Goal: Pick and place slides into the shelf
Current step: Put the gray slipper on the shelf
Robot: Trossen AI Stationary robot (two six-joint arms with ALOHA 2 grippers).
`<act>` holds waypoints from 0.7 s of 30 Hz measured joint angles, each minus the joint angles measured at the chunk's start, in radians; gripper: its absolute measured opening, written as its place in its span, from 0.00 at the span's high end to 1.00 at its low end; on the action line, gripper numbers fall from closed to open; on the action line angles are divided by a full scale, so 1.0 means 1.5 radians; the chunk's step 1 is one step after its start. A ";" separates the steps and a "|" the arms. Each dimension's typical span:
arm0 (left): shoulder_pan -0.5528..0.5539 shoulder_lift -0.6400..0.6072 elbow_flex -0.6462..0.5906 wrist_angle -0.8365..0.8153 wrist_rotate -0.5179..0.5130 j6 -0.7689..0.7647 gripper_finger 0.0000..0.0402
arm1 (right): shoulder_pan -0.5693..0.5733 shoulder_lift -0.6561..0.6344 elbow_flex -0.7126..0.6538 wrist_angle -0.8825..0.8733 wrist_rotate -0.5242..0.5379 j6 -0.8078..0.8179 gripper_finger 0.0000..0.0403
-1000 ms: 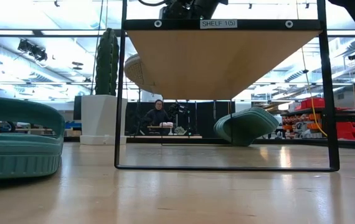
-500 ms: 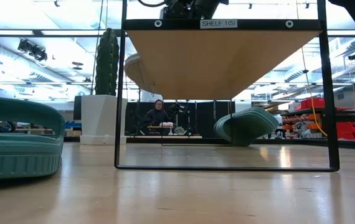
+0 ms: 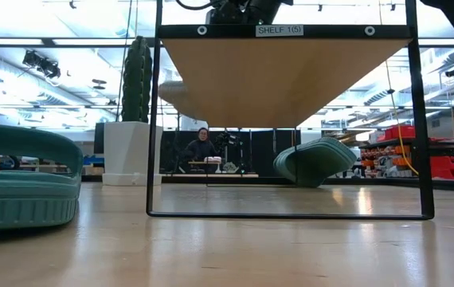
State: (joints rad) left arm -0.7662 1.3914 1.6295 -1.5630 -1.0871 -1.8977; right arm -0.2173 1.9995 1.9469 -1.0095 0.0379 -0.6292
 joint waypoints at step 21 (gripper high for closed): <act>0.000 0.000 0.000 0.002 0.000 0.004 0.09 | 0.003 -0.001 0.001 -0.028 0.021 0.006 0.71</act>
State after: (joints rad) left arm -0.7662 1.3914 1.6295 -1.5604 -1.0874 -1.8912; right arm -0.2127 1.9987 1.9476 -1.0517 0.0699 -0.6209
